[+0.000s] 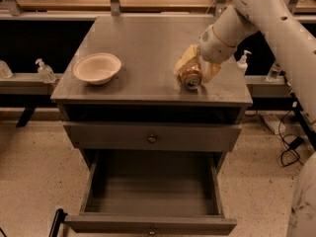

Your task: Pick orange can from middle drawer and place on counter

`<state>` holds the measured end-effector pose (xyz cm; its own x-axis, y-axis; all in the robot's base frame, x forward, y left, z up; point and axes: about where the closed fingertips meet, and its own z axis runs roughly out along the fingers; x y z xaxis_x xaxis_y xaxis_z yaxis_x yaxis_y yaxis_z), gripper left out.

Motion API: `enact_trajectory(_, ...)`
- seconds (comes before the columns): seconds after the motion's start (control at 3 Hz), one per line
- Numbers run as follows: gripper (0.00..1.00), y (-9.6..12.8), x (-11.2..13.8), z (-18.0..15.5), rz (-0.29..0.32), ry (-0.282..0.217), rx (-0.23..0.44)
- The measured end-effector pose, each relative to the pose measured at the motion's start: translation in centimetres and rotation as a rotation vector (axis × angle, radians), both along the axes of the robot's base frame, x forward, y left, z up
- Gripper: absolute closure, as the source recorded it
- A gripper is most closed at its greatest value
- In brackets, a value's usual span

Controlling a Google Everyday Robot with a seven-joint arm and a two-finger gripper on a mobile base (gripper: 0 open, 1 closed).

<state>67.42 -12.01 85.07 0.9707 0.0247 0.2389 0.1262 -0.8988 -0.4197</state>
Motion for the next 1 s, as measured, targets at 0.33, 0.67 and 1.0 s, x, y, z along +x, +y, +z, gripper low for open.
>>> enact_trajectory(0.33,0.0,0.1,0.1,-0.1,0.001,-0.001,0.002)
enact_trajectory(0.67,0.0,0.2,0.2,0.3,0.028,-0.02,0.031)
enact_trajectory(1.0,0.0,-0.8,-0.3,3.1,0.044,-0.096,0.096)
